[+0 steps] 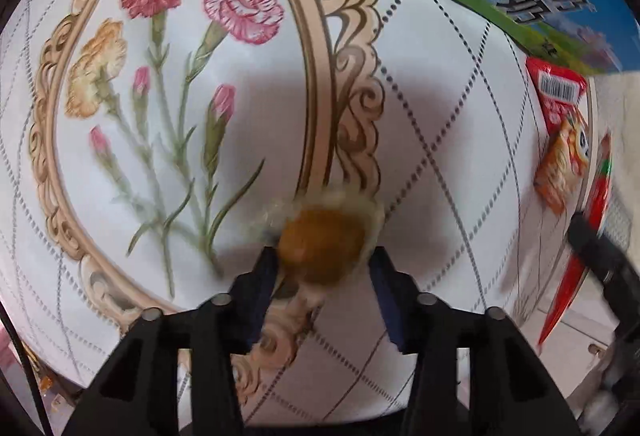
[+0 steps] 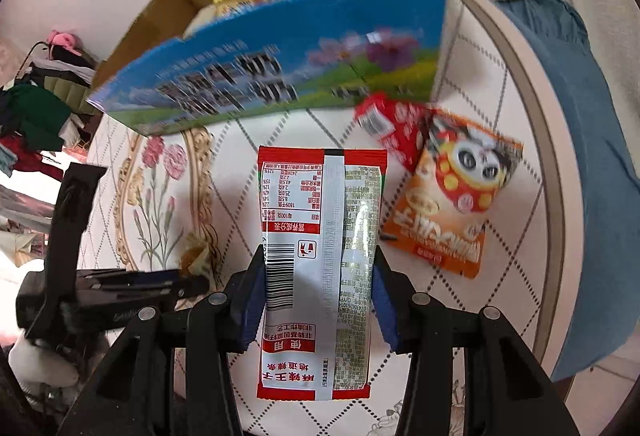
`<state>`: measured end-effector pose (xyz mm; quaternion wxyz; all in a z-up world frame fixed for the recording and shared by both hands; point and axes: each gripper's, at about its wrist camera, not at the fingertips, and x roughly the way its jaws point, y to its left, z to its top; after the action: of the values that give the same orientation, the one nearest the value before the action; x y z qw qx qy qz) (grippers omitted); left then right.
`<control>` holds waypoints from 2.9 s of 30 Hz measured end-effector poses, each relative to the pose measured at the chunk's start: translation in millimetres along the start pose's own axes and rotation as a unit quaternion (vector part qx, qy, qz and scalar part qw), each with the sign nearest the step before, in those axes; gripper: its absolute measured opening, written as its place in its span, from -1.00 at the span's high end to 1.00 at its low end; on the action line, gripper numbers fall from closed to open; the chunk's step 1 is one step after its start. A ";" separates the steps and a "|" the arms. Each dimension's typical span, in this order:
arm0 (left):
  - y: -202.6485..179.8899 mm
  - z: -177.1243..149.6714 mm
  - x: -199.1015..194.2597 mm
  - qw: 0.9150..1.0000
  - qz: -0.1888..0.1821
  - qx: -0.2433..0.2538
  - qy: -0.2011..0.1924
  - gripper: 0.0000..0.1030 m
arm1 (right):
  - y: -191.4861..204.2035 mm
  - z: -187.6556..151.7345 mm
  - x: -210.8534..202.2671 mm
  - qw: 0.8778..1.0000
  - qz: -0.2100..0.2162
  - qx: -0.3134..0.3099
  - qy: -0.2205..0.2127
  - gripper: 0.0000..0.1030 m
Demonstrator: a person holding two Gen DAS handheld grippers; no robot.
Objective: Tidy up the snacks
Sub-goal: 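Carry the cake and red-and-white pack into the box and open both tools, then lift both tools out of the box toward the remaining snacks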
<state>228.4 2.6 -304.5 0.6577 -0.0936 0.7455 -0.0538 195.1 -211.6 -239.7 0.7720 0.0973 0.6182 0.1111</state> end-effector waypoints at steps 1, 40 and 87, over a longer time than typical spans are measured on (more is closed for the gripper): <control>-0.8 3.2 3.2 1.000 0.004 0.000 -0.003 0.07 | -1.9 -2.3 3.6 1.000 -0.001 0.002 0.004 0.04; -33.5 217.7 -177.9 0.978 0.118 0.057 -0.162 0.21 | 14.8 265.5 -9.9 0.996 -0.063 -0.040 -0.050 -0.23; -62.7 64.7 -230.7 0.949 0.075 0.060 -0.300 -0.75 | 55.0 150.3 -109.9 0.985 -0.088 -0.063 -0.133 -0.91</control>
<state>323.9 -7.4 -76.1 0.8575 -0.0098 0.5140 -0.0185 315.8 -193.0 -88.8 0.8585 0.0079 0.5083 0.0673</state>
